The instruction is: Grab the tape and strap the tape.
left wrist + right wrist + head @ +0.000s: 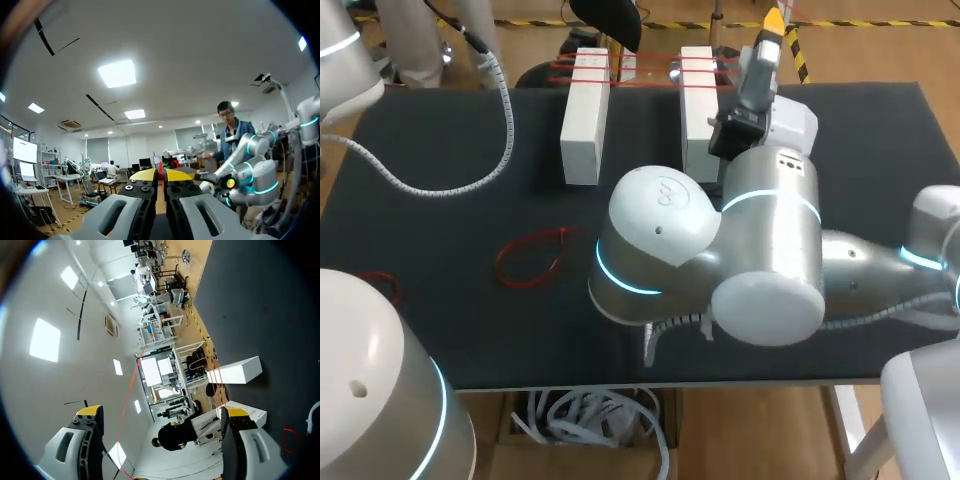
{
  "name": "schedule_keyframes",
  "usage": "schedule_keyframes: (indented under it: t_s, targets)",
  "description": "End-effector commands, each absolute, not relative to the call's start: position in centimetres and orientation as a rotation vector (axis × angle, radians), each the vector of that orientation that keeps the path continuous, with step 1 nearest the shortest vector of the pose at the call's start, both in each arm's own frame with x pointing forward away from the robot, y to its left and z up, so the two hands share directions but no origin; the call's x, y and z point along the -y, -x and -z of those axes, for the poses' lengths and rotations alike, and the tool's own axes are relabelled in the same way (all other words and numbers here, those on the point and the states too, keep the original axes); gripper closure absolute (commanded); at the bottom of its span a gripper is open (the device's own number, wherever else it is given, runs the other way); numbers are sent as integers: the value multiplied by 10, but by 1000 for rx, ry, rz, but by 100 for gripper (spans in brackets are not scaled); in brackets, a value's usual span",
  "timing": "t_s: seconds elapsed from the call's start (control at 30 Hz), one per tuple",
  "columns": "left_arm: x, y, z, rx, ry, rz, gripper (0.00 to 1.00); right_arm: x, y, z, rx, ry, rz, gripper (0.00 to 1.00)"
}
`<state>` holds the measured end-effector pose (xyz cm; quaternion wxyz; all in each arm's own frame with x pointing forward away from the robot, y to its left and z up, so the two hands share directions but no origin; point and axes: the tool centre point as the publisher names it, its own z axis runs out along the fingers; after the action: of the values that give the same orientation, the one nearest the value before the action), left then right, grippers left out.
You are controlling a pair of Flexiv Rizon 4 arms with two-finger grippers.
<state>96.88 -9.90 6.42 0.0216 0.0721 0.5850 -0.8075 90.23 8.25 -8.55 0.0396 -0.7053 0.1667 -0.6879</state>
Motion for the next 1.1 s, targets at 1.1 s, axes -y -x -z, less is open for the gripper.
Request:
schedule_keyframes:
  t_s: [1.1]
  targets:
    - [98,-969,-64,-1815,-227,2503,100,-22,-992,53,-356,1998,2011,0]
